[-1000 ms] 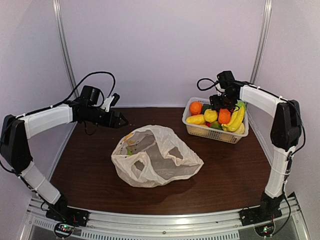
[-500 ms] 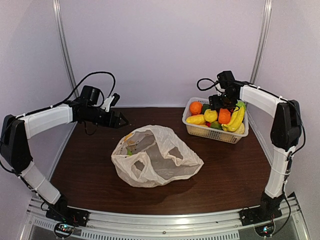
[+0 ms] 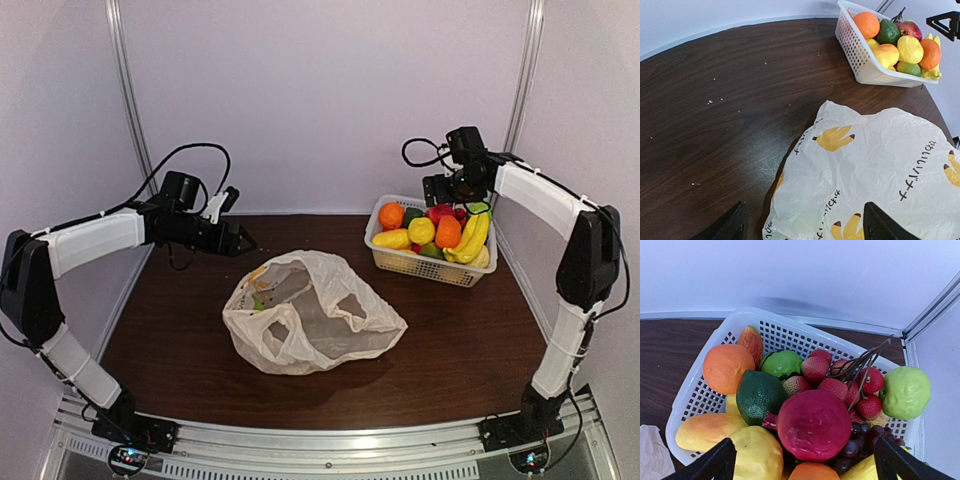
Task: Untie the knot of the plastic bag and take out the fruit
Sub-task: Place the fake fruit in the bin, then adjust the bag opening for the takeout bag.
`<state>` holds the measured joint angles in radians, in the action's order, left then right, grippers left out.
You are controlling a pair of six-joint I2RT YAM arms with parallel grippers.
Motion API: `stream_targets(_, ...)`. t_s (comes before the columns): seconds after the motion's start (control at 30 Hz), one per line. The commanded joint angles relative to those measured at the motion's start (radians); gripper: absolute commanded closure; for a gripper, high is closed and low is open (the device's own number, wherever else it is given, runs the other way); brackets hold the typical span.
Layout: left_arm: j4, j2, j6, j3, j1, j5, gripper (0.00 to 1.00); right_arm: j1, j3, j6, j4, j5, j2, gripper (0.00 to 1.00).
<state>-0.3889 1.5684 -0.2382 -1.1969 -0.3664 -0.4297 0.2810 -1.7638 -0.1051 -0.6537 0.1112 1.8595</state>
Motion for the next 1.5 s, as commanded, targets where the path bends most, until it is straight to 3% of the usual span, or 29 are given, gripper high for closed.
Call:
stream_targets(0.0,0.047,-0.072,-0.003,0.031,0.000,0.027,0.20,-0.008,0.008,0.025,-0.028,-0.001,-0.098,0.02)
stream_targets(0.37,0.056,-0.216,-0.015,0.095,-0.002,0.062,0.20,0.052,0.120,0.057,-0.038,-0.098,-0.300,0.02)
stream_targets(0.63,0.069,-0.458,-0.210,0.298,-0.005,-0.039,0.20,0.316,0.235,0.121,-0.007,-0.101,-0.460,0.04)
stream_targets(0.8,0.048,-0.596,-0.315,0.399,-0.041,-0.112,0.27,0.487,0.364,0.068,0.111,-0.206,-0.542,0.15)
stream_targets(0.93,0.041,-0.652,-0.387,0.454,-0.104,-0.135,0.27,0.622,0.479,0.030,0.245,-0.240,-0.589,0.24)
stream_targets(1.2,0.003,-0.758,-0.494,0.543,-0.194,-0.074,0.15,0.817,0.651,-0.036,0.479,-0.211,-0.595,0.32)
stream_targets(1.47,0.026,-0.802,-0.627,0.638,-0.317,0.094,0.10,0.961,0.637,-0.030,0.552,-0.122,-0.439,0.38)
